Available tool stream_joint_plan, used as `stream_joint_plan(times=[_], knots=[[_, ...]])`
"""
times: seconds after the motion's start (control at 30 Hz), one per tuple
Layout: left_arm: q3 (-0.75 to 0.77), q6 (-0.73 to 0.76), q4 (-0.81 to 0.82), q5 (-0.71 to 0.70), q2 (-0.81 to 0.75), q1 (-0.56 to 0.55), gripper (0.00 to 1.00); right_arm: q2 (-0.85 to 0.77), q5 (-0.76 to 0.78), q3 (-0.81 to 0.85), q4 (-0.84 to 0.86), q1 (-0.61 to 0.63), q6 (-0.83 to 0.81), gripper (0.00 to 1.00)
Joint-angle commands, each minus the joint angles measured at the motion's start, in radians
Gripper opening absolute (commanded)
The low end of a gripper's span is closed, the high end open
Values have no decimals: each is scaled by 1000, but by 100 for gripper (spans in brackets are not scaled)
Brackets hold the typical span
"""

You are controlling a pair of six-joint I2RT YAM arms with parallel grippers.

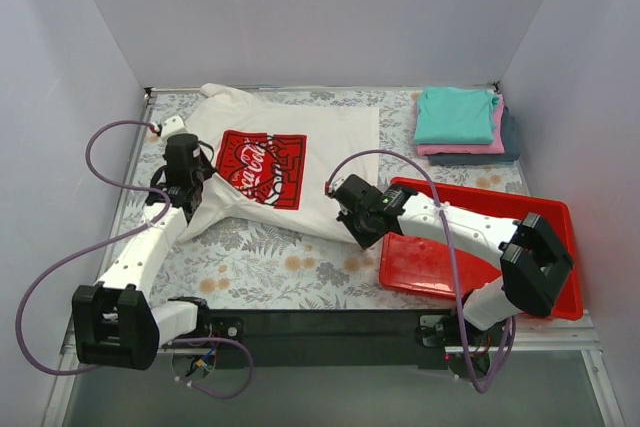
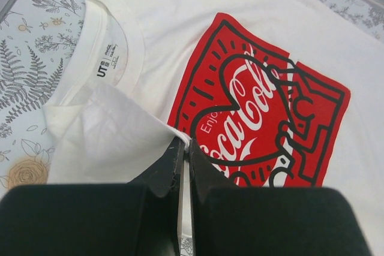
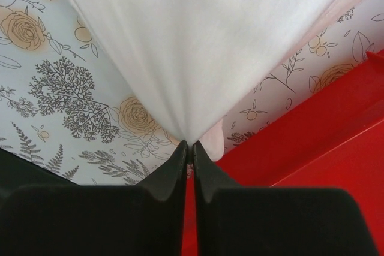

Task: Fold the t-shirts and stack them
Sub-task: Fold the tshirt

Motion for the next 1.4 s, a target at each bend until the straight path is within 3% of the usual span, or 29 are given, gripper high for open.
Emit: stream_joint_plan(times=[0.0, 0.2, 0.63, 0.83, 1.3, 1.33, 1.37], knots=[[81, 93, -2, 21, 50, -2, 0, 7, 49, 32, -41, 1, -11, 1], [135, 220, 109, 64, 158, -2, 0, 121, 57, 172, -39, -74, -98, 1], [350, 409, 244, 155, 489, -5, 0, 438, -203, 532, -68, -307, -333, 1], [453, 461, 282, 164, 608, -30, 0, 566, -251, 674, -139, -373, -380, 1], [743, 520, 210, 21, 905, -91, 0, 691, -322, 872, -209, -457, -434, 1], [756, 514, 201, 5, 911, -91, 10, 704, -323, 885, -214, -465, -437, 1], [761, 513, 199, -6, 917, -91, 26, 710, -323, 892, -215, -468, -436, 1]])
